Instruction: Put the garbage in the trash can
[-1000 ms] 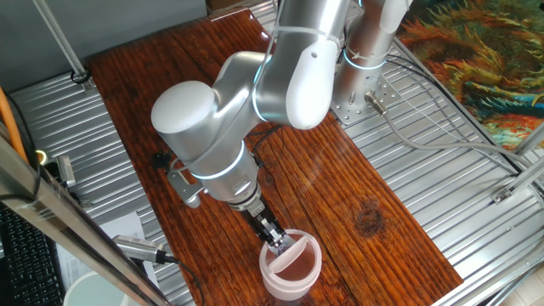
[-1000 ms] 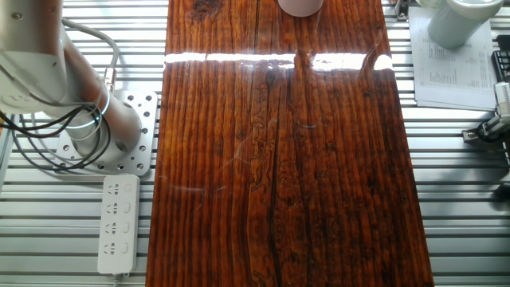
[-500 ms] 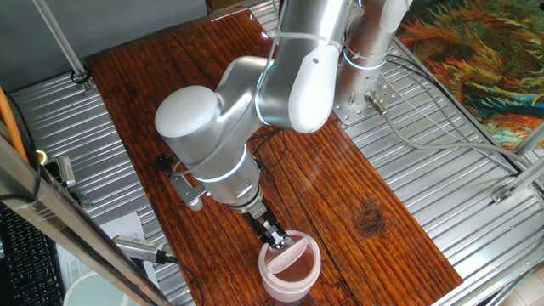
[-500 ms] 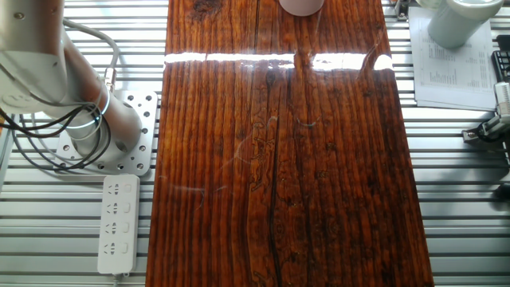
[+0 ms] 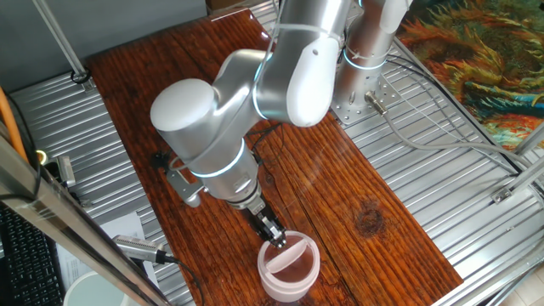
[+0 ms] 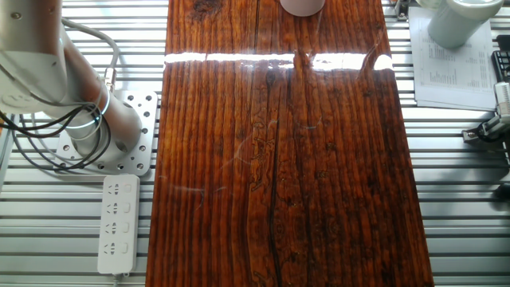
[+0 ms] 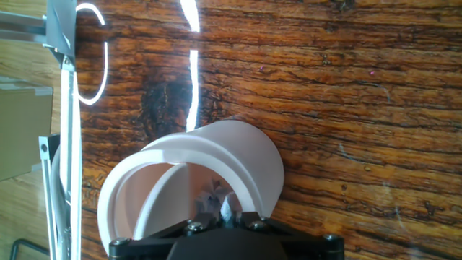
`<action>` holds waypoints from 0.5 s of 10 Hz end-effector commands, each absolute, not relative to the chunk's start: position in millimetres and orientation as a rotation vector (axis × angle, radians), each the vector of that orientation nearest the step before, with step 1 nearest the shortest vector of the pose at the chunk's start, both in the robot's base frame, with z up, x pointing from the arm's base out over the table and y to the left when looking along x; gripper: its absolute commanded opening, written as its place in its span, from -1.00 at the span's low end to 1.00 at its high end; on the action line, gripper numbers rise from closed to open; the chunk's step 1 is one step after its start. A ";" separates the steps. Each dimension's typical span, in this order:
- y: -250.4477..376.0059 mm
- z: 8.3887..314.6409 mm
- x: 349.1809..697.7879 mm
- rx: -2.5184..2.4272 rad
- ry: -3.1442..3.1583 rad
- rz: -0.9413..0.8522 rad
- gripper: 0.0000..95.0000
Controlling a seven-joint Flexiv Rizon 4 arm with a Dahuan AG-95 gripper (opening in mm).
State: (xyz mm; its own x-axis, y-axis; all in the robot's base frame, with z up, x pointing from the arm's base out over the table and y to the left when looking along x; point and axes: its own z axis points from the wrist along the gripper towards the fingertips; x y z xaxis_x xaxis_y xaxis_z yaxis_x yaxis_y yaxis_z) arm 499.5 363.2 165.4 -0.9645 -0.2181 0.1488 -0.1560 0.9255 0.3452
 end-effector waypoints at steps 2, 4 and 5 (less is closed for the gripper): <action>356.8 173.4 500.6 0.286 -2.896 -0.498 -0.20; 352.5 183.4 500.7 0.279 -2.896 -0.506 -0.20; 354.8 187.1 499.5 0.268 -2.895 -0.518 -0.20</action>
State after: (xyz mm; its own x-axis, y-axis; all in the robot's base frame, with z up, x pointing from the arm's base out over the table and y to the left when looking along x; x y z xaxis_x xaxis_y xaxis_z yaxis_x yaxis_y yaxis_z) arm 497.6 356.9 190.0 -0.9662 -0.2071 0.1538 -0.1410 0.9231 0.3577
